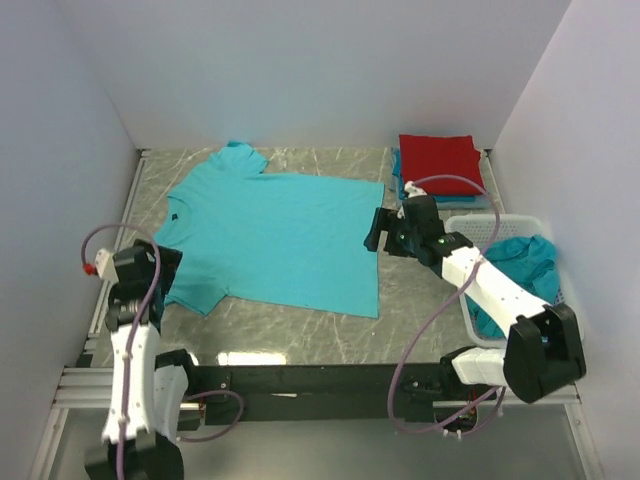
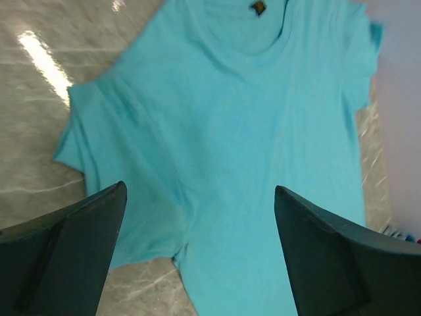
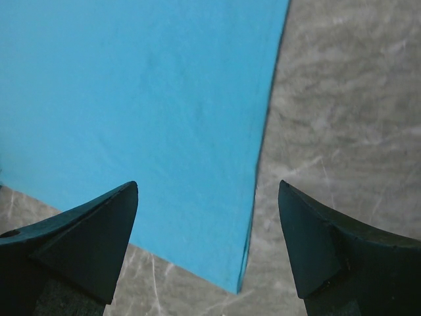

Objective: Fold and stack the t-shirts
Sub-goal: Fold the tshirt

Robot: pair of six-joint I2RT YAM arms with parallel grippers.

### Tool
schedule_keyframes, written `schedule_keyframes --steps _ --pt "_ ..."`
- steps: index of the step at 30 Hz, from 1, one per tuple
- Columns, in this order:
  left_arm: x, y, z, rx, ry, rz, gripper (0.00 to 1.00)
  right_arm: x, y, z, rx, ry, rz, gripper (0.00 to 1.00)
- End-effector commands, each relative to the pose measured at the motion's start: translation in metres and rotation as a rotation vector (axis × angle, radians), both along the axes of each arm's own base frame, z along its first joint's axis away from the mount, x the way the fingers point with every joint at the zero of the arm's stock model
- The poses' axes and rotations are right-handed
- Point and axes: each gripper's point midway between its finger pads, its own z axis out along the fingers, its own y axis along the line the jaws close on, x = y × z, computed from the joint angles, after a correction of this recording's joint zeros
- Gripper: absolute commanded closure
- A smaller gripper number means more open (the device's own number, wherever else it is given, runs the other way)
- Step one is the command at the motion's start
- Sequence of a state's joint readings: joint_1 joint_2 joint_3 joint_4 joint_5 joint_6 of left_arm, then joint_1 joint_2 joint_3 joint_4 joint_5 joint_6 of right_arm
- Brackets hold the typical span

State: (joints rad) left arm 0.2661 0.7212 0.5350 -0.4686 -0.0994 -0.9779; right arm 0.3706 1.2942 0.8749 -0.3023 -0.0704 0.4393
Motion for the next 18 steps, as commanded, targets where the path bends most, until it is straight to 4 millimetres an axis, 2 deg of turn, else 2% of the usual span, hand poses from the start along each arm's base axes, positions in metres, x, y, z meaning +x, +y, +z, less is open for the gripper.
schedule_keyframes --steps 1,4,8,9,13,17,18 --pt "-0.024 0.025 0.009 0.046 -0.088 0.209 0.01 0.001 -0.002 0.019 0.054 -0.098 -0.052 0.07" --pt "-0.042 0.030 -0.010 0.050 -0.038 0.269 0.01 -0.010 -0.002 0.009 0.068 -0.079 -0.042 0.07" --pt "-0.037 0.020 -0.029 -0.016 0.023 0.235 0.01 -0.020 0.006 0.006 0.108 -0.086 0.020 0.07" --pt "-0.037 0.018 -0.041 -0.031 0.080 0.228 0.01 -0.021 0.006 0.006 0.108 -0.087 0.018 0.07" --pt "-0.038 0.007 -0.070 -0.087 0.210 0.183 0.02 -0.022 -0.001 0.004 0.073 -0.077 -0.006 0.07" --pt "-0.037 -0.007 -0.094 -0.156 0.249 0.136 0.15 -0.021 0.001 0.007 0.083 -0.093 0.007 0.07" --pt "-0.038 -0.008 -0.099 -0.162 0.258 0.134 0.23 -0.020 0.000 0.007 0.080 -0.093 0.004 0.07"
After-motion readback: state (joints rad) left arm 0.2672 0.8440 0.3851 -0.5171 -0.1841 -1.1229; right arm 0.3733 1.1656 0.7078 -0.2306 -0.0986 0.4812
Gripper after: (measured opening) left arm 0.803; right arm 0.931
